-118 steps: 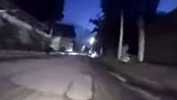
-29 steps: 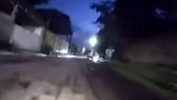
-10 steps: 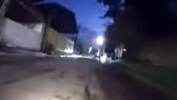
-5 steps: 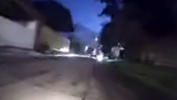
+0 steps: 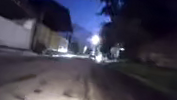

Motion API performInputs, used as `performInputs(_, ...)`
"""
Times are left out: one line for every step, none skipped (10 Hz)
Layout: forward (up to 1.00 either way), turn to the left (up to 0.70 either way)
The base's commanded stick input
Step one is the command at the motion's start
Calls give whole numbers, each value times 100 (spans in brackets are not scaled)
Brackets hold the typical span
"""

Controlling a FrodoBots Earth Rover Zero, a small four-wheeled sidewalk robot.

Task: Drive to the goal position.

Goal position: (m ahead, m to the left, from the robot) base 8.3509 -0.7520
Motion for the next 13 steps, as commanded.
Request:
performInputs(85, 1)
performInputs(85, 1)
performInputs(85, 1)
performInputs(85, 1)
performInputs(85, 1)
performInputs(85, 1)
performInputs(85, 1)
performInputs(85, 1)
performInputs(85, 1)
performInputs(85, 1)
performInputs(85, 1)
performInputs(85, 1)
performInputs(85, 1)
